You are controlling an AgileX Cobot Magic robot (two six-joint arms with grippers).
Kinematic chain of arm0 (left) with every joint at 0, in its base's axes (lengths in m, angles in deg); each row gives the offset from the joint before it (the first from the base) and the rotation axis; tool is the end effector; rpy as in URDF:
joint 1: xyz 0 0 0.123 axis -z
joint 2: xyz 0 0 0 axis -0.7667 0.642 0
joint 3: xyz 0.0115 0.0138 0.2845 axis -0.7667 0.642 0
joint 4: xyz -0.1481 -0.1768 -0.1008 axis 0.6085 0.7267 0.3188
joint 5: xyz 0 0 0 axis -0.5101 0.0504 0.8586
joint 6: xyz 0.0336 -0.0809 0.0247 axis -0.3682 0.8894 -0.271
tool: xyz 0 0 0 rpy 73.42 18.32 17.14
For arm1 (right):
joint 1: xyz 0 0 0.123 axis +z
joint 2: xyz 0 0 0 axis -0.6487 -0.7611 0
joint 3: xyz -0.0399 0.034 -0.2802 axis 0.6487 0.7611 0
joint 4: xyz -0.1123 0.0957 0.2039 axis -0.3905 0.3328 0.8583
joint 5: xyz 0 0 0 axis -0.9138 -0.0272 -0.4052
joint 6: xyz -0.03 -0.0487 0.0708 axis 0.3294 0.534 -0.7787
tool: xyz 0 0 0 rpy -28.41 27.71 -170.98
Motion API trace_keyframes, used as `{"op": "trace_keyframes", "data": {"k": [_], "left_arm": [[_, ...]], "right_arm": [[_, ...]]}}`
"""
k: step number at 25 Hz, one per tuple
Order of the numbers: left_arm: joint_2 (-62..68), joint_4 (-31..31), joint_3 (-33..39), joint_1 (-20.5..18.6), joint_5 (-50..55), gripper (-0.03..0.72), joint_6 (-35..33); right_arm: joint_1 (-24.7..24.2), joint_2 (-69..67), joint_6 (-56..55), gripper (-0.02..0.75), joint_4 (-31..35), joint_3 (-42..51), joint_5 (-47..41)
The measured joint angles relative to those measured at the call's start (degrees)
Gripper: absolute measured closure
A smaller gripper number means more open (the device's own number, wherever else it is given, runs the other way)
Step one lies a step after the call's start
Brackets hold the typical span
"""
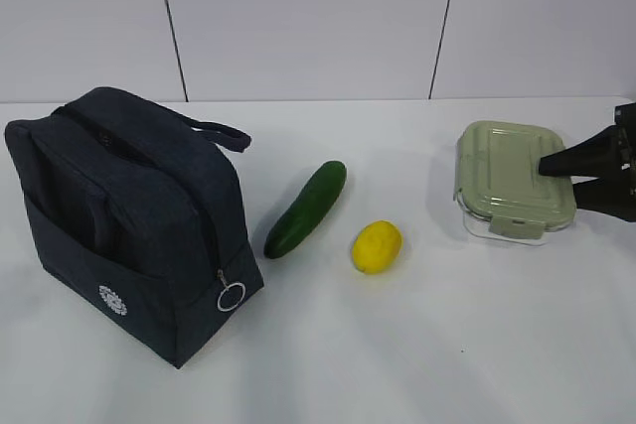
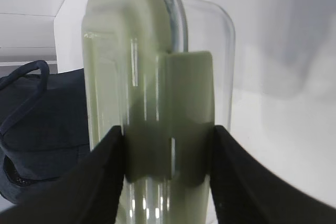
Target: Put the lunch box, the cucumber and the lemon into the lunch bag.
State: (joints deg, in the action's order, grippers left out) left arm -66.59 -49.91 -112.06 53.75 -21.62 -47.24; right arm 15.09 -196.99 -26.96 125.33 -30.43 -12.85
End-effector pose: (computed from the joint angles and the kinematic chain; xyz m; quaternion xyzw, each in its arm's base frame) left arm 0.0546 -0.0213 0.3024 0.0106 0.8654 -0.1381 0.4816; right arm 0.3347 -0.0715 0.1671 0.1295 0.8533 0.4609 0.2066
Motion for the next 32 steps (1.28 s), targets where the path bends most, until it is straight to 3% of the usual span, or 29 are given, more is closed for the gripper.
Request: {"op": "trace_keyframes", "data": {"k": [9, 13, 16, 24, 27, 32], "left_arm": [[21.1, 25.28, 0.0, 0.0, -16.4, 0.284, 0.0], [27.85, 32.29, 0.0, 0.0, -19.64, 0.284, -1.53], [31.76, 38.24, 0.0, 0.0, -21.19, 0.284, -5.17], [41.45, 57.58, -0.12, 0.0, -24.31, 0.284, -22.88], [45.64, 61.45, -1.53, 0.0, -24.69, 0.284, -27.02], [52.68, 62.83, -5.92, 0.0, -23.27, 0.284, -30.0]], "right_arm": [[0.0, 0.0, 0.0, 0.377, 0.0, 0.0, 0.0], [0.0, 0.0, 0.0, 0.377, 0.0, 0.0, 0.0], [0.0, 0.0, 0.0, 0.377, 0.0, 0.0, 0.0], [0.0, 0.0, 0.0, 0.377, 0.0, 0.0, 0.0], [0.0, 0.0, 0.0, 0.377, 0.0, 0.0, 0.0], [0.0, 0.0, 0.0, 0.377, 0.0, 0.0, 0.0]]}}
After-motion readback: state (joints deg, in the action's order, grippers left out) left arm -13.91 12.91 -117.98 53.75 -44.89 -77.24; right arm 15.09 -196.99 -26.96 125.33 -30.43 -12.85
